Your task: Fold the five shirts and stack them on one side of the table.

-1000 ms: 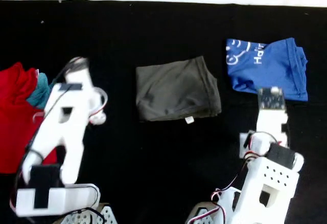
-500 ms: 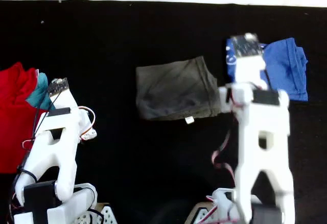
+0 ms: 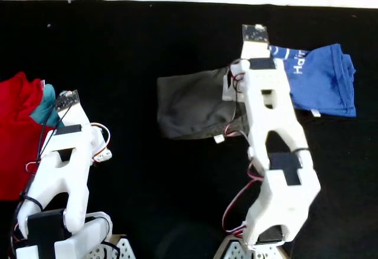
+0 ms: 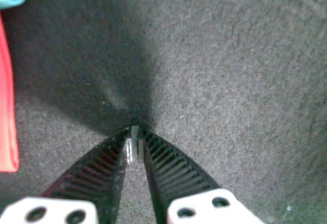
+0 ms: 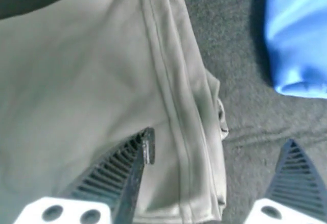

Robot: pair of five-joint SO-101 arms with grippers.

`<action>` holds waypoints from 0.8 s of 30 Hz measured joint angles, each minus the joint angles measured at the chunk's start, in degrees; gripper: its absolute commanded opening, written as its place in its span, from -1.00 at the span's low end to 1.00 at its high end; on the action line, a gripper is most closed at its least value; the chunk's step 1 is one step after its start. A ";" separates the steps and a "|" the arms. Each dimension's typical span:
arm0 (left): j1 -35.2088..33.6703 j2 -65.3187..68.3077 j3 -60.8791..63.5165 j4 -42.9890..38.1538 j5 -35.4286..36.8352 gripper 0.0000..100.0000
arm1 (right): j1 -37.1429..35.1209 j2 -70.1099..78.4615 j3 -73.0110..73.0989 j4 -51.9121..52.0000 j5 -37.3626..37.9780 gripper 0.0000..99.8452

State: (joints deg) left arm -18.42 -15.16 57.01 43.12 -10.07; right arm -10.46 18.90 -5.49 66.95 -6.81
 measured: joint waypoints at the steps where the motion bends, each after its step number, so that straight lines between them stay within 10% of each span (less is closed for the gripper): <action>1: 0.00 0.00 0.00 0.00 0.00 -0.97 | 0.00 1.58 -0.97 0.00 0.00 -0.27; 9: 0.00 0.00 0.00 0.00 0.00 -0.97 | 0.00 12.04 -3.69 -0.35 -0.44 -0.31; 15: 0.00 0.00 0.00 0.00 0.00 -0.97 | 0.00 15.47 -5.10 -0.09 -0.44 -1.00; 24: 0.00 0.00 0.00 0.00 0.00 -0.97 | 1.85 14.77 -7.38 2.11 5.71 -0.99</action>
State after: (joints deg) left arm -18.42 -15.16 57.01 43.12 -10.07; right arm -8.62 33.67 -12.88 69.05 -1.10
